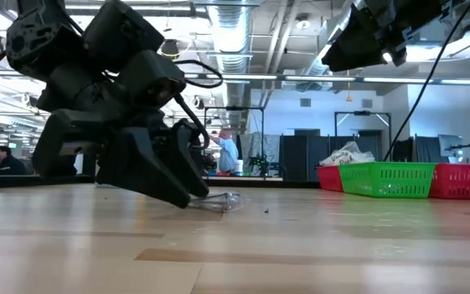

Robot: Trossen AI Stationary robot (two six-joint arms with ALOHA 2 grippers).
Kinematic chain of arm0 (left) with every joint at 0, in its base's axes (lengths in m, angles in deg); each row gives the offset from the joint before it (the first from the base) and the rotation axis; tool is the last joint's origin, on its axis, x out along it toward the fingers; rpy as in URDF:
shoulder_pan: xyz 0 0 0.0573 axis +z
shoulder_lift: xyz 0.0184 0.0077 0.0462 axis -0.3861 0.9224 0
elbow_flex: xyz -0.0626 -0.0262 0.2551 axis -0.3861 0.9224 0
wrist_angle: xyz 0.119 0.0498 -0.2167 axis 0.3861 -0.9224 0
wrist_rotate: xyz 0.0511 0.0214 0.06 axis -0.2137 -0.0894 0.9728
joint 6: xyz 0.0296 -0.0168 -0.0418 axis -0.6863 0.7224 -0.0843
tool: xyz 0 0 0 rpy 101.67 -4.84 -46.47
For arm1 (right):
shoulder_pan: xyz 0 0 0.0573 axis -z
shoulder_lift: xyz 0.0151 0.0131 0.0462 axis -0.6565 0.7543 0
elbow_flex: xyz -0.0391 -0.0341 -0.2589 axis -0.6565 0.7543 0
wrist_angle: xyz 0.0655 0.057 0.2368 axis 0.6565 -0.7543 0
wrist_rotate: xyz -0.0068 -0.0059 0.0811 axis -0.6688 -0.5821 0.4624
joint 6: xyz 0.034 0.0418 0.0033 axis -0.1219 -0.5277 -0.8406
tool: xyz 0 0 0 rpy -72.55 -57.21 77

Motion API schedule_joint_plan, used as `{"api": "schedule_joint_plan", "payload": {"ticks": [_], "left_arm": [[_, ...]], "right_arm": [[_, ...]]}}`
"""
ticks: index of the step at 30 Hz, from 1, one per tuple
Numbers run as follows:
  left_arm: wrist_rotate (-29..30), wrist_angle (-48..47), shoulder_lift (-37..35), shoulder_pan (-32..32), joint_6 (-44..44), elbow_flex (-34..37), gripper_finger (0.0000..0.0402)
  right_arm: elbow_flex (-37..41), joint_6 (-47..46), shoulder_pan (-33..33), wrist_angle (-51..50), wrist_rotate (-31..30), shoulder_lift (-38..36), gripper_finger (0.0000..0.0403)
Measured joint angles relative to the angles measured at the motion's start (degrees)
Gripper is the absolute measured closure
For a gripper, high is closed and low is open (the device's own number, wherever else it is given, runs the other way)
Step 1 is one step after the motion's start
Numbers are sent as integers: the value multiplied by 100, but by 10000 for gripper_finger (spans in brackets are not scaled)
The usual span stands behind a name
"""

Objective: Pick & Place Travel size toiletries
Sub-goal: Put the silver nail cutter into the bottom green bin

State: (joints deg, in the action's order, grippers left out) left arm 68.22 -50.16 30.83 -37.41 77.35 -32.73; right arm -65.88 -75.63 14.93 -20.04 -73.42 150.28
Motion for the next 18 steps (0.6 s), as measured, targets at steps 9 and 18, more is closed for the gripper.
{"api": "schedule_joint_plan", "payload": {"ticks": [9, 18], "left_arm": [[-65, 21, 71, 299, 2, -1, 257], [-193, 24, 167, 479, 11, -12, 257]], "right_arm": [[0, 0, 0, -23, 0, 0, 268], [0, 2, 1, -43, 0, 0, 269]]}}
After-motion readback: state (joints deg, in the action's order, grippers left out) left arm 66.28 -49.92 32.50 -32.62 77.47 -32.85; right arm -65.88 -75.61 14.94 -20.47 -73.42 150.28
